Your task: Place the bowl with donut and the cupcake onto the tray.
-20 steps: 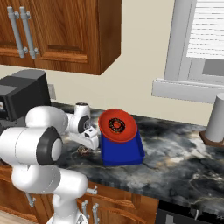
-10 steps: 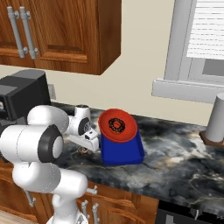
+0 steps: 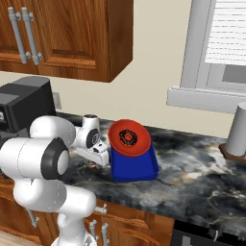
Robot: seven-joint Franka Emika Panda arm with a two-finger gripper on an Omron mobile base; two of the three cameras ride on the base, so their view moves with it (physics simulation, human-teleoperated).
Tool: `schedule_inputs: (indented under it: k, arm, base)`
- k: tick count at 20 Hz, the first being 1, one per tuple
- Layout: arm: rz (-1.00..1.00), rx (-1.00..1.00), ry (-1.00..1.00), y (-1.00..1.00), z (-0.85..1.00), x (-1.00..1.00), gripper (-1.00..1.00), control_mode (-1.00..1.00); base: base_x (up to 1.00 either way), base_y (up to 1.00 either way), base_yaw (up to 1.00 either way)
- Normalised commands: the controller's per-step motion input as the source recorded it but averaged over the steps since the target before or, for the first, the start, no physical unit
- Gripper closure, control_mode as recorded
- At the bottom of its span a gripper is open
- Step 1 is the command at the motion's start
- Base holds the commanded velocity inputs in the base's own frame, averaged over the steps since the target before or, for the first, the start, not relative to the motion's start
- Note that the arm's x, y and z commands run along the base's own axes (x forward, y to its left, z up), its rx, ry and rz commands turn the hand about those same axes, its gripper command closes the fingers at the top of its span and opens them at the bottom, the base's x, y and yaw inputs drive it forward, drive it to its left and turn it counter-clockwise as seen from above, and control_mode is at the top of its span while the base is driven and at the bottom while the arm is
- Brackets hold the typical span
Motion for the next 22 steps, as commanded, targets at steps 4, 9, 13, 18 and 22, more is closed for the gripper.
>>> schedule_inputs:
  k: [4, 9, 13, 18, 22]
  arm:
    - [0.00, 0.00, 0.00, -0.23, 0.55, -0.18, 1.00, -1.00]
    - [0.00, 0.00, 0.00, -0.44, 0.38, -0.01, 1.00, -1.00]
    - [0.00, 0.00, 0.00, -0.63, 0.18, 0.00, 1.00, -1.00]
    - [0.00, 0.00, 0.00, -0.71, 0.19, 0.09, 1.00, -1.00]
    - [0.01, 0.00, 0.00, -0.62, 0.00, 0.25, 1.00, -1.00]
  base:
    - [0.00, 0.00, 0.00]
    - [0.00, 0.00, 0.00]
    - [0.00, 0.00, 0.00]
    - [0.00, 0.00, 0.00]
    - [0.00, 0.00, 0.00]
